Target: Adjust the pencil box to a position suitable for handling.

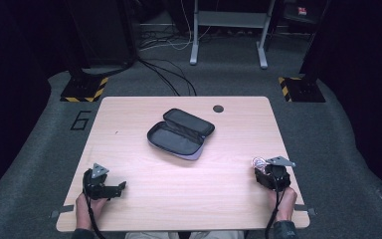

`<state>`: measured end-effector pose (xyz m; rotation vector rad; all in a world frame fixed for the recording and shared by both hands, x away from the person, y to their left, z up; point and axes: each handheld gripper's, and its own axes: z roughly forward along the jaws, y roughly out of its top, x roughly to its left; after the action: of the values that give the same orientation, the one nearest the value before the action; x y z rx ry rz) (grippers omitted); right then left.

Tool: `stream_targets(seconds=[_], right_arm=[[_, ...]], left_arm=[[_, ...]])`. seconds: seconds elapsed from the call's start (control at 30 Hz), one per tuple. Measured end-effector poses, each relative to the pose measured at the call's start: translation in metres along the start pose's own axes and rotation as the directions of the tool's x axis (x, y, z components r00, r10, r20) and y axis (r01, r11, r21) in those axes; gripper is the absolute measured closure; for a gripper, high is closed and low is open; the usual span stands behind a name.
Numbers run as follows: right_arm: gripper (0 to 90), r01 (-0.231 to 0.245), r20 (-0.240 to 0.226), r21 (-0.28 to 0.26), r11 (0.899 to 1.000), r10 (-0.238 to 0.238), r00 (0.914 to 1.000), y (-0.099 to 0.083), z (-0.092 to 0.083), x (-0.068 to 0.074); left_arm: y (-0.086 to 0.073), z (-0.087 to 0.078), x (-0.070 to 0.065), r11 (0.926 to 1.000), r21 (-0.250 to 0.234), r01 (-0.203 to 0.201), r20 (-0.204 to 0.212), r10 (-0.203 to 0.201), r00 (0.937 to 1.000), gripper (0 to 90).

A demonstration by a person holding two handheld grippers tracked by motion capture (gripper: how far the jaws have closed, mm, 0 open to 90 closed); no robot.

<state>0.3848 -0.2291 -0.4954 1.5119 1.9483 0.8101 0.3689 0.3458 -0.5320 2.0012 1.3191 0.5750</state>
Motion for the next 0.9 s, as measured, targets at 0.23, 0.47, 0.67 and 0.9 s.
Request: stream_targets(seconds=[0.23, 0.47, 0.67, 0.9], right_arm=[[49.6, -0.009, 0.009, 0.031, 0.999, 0.009, 0.9999, -0.01, 0.014, -0.01], [48.7, -0.028, -0.001, 0.04, 0.999, 0.028, 0.9996, -0.013, 0.019, -0.016], [22.2, -0.046, -0.012, 0.043, 0.998, 0.047, 0.9988, -0.015, 0.018, -0.019], [3.4, -0.051, -0.04, 0.009, 0.999, 0.052, 0.9979, -0.03, 0.005, -0.02]], left_arm=[[0.0, 0.0, 0.0, 1.0, 0.0, 0.001, 0.0, -0.001, 1.0, 3.3], [0.0, 0.0, 0.0, 1.0, 0.0, 0.002, 0.0, -0.002, 1.0, 3.3], [0.0, 0.0, 0.0, 1.0, 0.0, 0.001, 0.0, -0.001, 1.0, 3.3], [0.0, 0.0, 0.0, 1.0, 0.0, -0.003, 0.003, 0.003, 1.0, 3.2]])
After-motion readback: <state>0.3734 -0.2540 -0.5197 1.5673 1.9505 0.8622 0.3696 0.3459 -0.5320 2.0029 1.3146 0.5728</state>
